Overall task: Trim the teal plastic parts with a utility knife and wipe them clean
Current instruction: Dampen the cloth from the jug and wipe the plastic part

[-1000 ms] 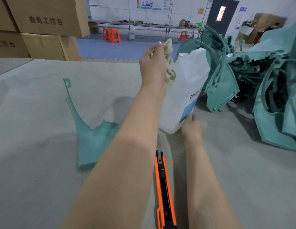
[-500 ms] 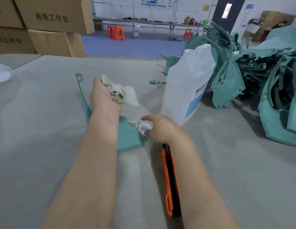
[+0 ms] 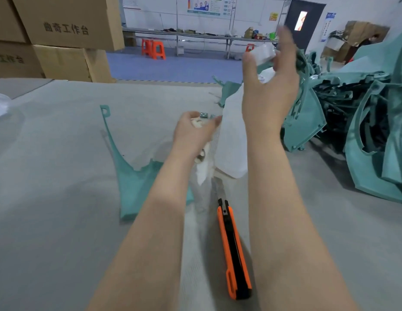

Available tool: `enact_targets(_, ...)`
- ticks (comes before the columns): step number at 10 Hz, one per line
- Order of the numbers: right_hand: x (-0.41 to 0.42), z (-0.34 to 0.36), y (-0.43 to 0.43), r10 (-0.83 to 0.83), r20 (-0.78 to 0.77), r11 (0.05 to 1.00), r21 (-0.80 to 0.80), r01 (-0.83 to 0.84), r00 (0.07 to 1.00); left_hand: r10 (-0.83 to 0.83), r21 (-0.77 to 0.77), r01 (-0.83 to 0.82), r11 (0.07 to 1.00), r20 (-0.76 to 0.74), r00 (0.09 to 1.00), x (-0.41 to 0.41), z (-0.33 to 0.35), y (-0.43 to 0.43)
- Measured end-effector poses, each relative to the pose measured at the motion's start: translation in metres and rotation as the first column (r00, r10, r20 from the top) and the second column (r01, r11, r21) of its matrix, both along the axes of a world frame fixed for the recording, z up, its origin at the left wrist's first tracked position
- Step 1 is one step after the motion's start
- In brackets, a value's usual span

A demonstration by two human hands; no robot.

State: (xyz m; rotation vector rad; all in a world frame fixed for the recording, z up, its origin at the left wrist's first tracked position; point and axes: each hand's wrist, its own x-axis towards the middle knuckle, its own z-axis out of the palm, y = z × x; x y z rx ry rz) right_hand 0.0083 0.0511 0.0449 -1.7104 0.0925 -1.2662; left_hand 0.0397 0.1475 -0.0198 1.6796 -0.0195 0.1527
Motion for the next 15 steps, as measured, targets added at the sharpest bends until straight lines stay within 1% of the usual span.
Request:
enact_targets(1, 0.02, -0.006, -0.005, -0.019, -0.153, 1.0, 0.0, 0.019, 0.988, -0.119, 0.165, 0.107, 0.98, 0.068, 0.991, -0.004, 0.003, -0.023)
enact_targets(2, 0.027, -0.014, -0.011, 0.017, -0.113, 0.999, 0.049, -0.011, 0.993, -0.191, 0.26, 0.148, 0.954, 0.149, 0.97, -0.002, 0.006, -0.036)
enact_targets(3, 0.029, -0.012, -0.017, -0.005, -0.097, 0.996, 0.083, 0.013, 0.995, -0.176, 0.395, 0.08, 0.915, 0.212, 0.961, 0.0, 0.003, -0.045)
enact_targets(4, 0.031, -0.011, -0.018, -0.067, -0.197, 0.997, -0.035, 0.061, 0.978, -0.058, 0.458, -0.073, 0.886, 0.264, 0.963, 0.0, -0.002, -0.053)
enact_targets(5, 0.027, -0.01, -0.015, -0.152, -0.385, 0.979, -0.186, 0.085, 0.911, -0.026, 0.501, -0.122, 0.857, 0.278, 0.96, 0.004, -0.002, -0.056)
enact_targets(6, 0.014, -0.006, -0.004, -0.052, -0.419, 0.978, -0.207, -0.039, 0.907, -0.076, 0.485, -0.068, 0.872, 0.271, 0.96, 0.012, -0.003, -0.055)
enact_targets(7, -0.011, -0.014, 0.022, 0.156, -0.31, 0.979, -0.074, -0.188, 0.938, -0.039, 0.472, -0.075, 0.879, 0.227, 0.973, 0.011, -0.002, -0.049)
enact_targets(8, -0.03, -0.02, 0.038, 0.189, -0.104, 0.981, 0.071, -0.183, 0.976, -0.028, 0.501, -0.119, 0.857, 0.276, 0.961, 0.01, -0.002, -0.048)
enact_targets(9, -0.013, -0.01, 0.008, 0.08, -0.149, 0.996, 0.062, -0.072, 0.986, -0.07, 0.513, -0.088, 0.854, 0.282, 0.957, 0.004, 0.004, -0.046)
enact_targets(10, 0.005, -0.003, -0.019, 0.012, -0.454, 0.977, -0.185, -0.107, 0.891, -0.107, 0.418, 0.029, 0.908, 0.164, 0.981, -0.003, 0.01, -0.045)
enact_targets(11, 0.013, 0.0, -0.028, -0.003, -0.48, 0.969, -0.218, -0.116, 0.877, -0.113, 0.453, 0.03, 0.891, 0.158, 0.981, -0.003, 0.014, -0.045)
enact_targets(12, 0.018, 0.001, -0.026, -0.009, -0.427, 0.98, -0.185, -0.077, 0.904, -0.079, 0.492, -0.018, 0.871, 0.176, 0.981, 0.001, 0.012, -0.046)
enact_targets(13, 0.021, -0.007, -0.016, -0.02, -0.355, 0.988, -0.149, -0.036, 0.934, -0.007, 0.554, -0.108, 0.826, 0.2, 0.98, 0.003, 0.01, -0.051)
enact_targets(14, 0.02, -0.02, -0.016, 0.04, -0.223, 0.999, -0.019, -0.045, 0.974, -0.048, 0.57, -0.102, 0.815, 0.241, 0.969, 0.011, 0.003, -0.056)
enact_targets(15, 0.021, -0.048, -0.036, 0.071, -0.132, 0.974, 0.223, -0.041, 0.989, -0.111, 0.506, -0.029, 0.862, 0.244, 0.963, 0.03, 0.0, -0.053)
